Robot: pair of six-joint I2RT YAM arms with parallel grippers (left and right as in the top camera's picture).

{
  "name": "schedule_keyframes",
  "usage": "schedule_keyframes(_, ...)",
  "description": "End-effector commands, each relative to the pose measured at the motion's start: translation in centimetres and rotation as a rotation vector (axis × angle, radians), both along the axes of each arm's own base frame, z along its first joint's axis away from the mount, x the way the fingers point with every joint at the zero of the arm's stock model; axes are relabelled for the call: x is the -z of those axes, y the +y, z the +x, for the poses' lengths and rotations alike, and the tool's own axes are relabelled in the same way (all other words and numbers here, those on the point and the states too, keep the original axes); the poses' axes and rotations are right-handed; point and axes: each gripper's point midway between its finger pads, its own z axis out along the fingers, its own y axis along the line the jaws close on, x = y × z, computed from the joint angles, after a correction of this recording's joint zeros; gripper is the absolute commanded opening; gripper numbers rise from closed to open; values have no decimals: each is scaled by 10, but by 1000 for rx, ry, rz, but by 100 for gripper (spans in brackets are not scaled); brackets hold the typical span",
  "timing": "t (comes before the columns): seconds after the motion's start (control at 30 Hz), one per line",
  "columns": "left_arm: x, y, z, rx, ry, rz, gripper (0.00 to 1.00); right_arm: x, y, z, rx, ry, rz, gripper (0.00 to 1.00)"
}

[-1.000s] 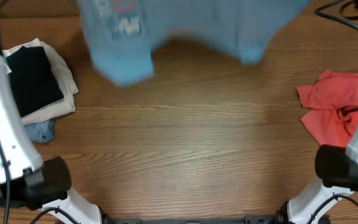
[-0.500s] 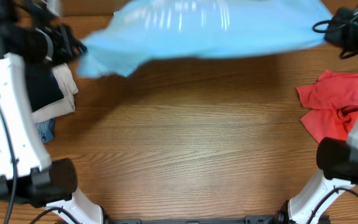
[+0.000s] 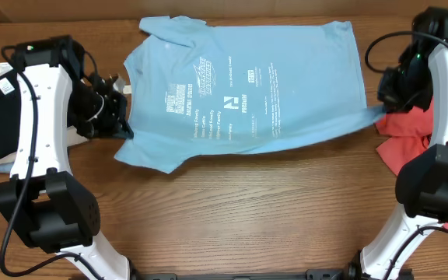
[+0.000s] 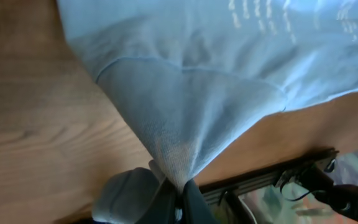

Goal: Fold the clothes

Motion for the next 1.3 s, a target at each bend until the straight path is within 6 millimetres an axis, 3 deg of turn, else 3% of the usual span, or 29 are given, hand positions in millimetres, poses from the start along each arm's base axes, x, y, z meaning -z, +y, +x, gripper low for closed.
schedule_keyframes(0.0, 5, 8, -11, 3, 27, 47, 4, 3, -4, -22, 24, 41, 5, 7)
schedule_keyframes(0.23, 13, 10, -39, -38, 91, 89, 4, 13, 3, -62, 51, 109, 53, 7)
schedule_keyframes(0.37, 15, 10, -73, -83, 147, 128, 4, 11, 8, -80, 51, 103, 50, 7)
schedule_keyframes(0.5, 16, 25, -111, -172, 206, 269, 4, 4, 8, -93, 64, 73, 29, 7)
schedule_keyframes(0.6, 9, 47, -133, -297, 184, 446, 4, -2, -7, -106, 142, 58, -46, 7)
schedule_keyframes(0.73, -6, 67, -140, -394, 104, 573, 4, -5, -15, -113, 191, 49, -46, 7)
schedule_keyframes(0.83, -11, 66, -142, -402, 76, 572, 4, -3, -14, -116, 200, 62, -30, 7)
schedule_keyframes(1.13, -2, 64, -138, -404, 72, 553, 4, 19, -9, -125, 200, 104, -9, 7)
schedule_keyframes(1.27, 1, 58, -124, -404, 19, 505, 4, 22, -10, -120, 200, 84, -13, 7)
